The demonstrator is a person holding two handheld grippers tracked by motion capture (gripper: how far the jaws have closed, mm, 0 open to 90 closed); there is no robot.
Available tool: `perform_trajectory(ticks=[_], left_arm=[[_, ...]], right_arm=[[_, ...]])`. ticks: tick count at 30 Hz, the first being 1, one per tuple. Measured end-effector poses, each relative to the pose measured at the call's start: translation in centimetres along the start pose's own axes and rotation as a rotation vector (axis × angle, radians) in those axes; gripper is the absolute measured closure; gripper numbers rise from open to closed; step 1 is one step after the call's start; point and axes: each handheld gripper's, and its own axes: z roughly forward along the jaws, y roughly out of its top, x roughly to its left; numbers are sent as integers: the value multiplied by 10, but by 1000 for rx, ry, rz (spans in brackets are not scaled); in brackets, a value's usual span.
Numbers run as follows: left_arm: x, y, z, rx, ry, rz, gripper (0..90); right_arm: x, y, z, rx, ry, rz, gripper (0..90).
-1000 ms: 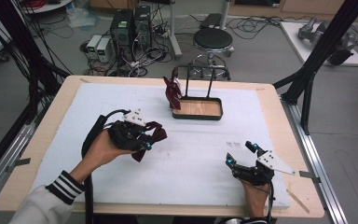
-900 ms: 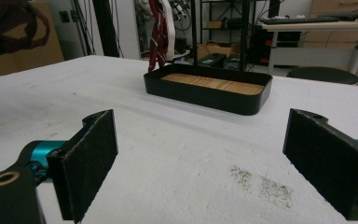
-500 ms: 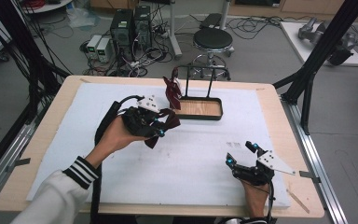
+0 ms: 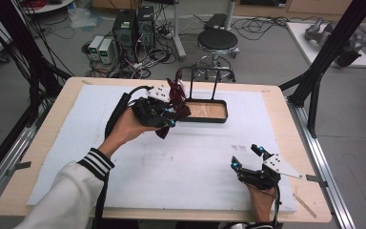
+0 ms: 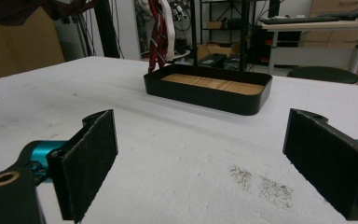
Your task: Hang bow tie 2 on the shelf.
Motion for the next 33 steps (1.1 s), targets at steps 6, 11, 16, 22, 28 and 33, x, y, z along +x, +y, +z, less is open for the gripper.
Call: perform_trajectory(ticks=[6,11,16,22,28,33], left_arm=[[9,6,8,-45,4,-14,734],[13,12,17,-47,18,-2,734],[18,20,23,-66,37,-6,734],[24,31,25,-99,57,-11,735],[32,40,29,-123,71,-23,734],[39,44,35,-154,93,-47,734]], right_arm=[[0,0,0,2,0,3,91],[0,0,0,1,0,6,90],[0,0,0,2,-3,1,91],[0,0,0,3,0,8,91],[0,0,0,2,2,7,91],[-1,0,0,-3,1,3,91]])
